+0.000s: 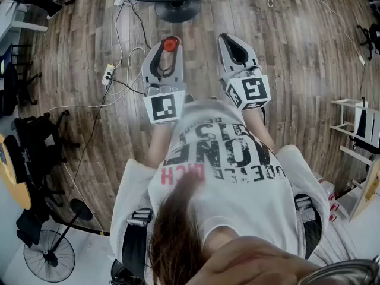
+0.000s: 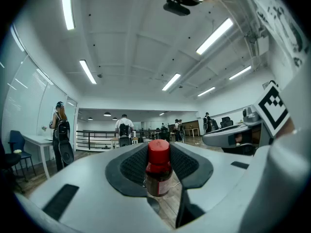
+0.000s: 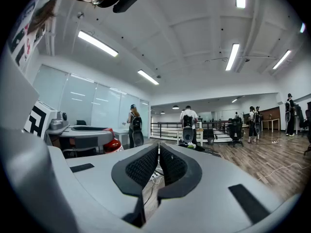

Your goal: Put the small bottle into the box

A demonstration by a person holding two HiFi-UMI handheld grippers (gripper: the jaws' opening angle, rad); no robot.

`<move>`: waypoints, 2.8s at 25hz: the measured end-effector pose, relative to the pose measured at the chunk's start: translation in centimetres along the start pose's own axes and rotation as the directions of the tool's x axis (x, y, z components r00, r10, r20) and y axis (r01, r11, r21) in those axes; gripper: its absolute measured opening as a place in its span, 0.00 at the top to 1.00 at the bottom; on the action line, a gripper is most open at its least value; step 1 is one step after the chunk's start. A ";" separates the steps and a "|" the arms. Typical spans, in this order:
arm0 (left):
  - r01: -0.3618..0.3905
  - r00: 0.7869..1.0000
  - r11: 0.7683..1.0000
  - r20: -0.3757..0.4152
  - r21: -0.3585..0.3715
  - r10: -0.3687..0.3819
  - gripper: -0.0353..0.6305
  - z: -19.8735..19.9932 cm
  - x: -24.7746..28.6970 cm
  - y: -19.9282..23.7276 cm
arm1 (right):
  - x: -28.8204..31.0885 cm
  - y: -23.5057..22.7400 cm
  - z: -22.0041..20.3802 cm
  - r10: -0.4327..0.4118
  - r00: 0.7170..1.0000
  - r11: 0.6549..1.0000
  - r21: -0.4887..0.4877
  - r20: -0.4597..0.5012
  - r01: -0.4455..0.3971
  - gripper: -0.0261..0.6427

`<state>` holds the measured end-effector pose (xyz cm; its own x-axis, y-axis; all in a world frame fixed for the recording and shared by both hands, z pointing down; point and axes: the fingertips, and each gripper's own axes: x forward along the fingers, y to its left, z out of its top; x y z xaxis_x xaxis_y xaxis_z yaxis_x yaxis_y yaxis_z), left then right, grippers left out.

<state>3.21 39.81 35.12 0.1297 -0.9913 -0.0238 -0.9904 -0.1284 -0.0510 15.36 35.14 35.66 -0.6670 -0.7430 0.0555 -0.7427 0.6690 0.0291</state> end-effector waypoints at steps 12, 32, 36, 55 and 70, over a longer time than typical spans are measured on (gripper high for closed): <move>0.023 1.000 1.000 0.006 -0.014 -0.022 0.75 0.0 -0.3 0.5 | -0.1 0.9 0.0 -0.006 1.000 1.000 -0.009 -0.002 0.006 0.95; 0.028 0.999 0.999 -0.039 -0.041 -0.030 0.75 -1.5 1.1 1.7 | 2.4 1.6 -0.6 0.110 0.994 0.994 -0.002 -0.025 -0.110 0.95; 0.001 0.998 0.999 -0.063 -0.046 -0.004 0.75 -2.2 2.6 2.4 | 4.3 0.6 -1.0 0.132 0.990 0.991 0.009 -0.039 -0.132 0.95; -0.125 0.992 0.991 -0.031 -0.046 0.124 0.75 -1.5 13.7 4.6 | 13.5 -7.3 -0.6 0.226 0.973 0.974 0.020 -0.047 -0.225 0.95; -0.131 0.991 0.991 -0.002 -0.025 0.131 0.75 -0.1 17.7 2.1 | 13.7 -11.9 -0.9 0.232 0.972 0.972 0.047 -0.023 -0.231 0.95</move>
<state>3.37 21.99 34.68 -0.0017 -0.9996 -0.0282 -0.9997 0.0024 -0.0227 15.16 17.01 36.93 -0.8196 -0.5667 0.0838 -0.5706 0.8206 -0.0317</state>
